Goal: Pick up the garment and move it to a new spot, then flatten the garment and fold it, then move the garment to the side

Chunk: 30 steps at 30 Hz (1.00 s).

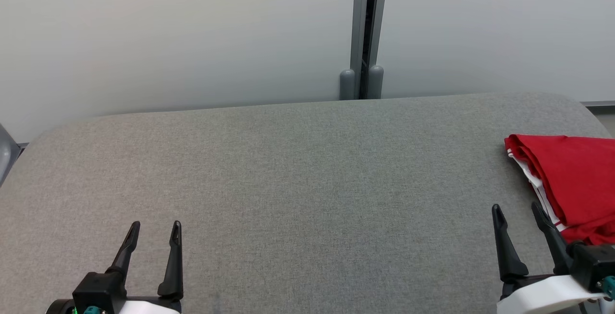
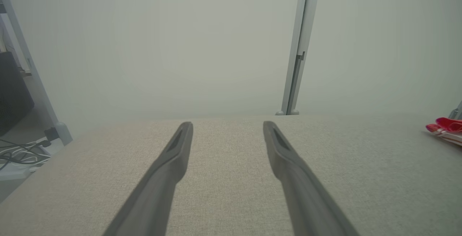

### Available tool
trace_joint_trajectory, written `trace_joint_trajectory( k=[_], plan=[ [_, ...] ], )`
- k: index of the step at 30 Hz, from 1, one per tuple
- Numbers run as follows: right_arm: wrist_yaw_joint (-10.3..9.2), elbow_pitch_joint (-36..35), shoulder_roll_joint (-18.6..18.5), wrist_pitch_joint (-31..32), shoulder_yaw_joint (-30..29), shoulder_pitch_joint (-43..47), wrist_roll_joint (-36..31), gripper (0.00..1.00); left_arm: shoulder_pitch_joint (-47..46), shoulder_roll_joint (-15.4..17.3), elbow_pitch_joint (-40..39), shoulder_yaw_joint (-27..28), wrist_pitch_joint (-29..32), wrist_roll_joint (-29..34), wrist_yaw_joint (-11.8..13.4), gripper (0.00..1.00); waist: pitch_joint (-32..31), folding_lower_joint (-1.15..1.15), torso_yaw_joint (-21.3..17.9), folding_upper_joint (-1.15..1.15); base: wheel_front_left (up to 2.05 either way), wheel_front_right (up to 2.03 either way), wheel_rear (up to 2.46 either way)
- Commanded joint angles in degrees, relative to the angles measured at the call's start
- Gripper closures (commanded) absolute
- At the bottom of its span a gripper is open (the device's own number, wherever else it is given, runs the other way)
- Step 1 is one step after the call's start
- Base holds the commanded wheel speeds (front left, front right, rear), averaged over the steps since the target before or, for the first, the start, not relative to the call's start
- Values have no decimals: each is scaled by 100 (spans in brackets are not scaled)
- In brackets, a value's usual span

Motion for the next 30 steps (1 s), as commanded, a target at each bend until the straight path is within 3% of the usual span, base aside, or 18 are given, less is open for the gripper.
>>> trace_joint_trajectory(
  k=[1,30],
  plan=[
    [-1,-3,-11,18,-15,82,-22,0,22,49,26,16,0,-51,-4,0,-5,0,-2,-1,0,0,0],
    [-1,-89,-7,65,-31,172,87,0,-108,108,208,3,-142,-186,16,0,64,0,37,-1,0,0,0]
  ],
)
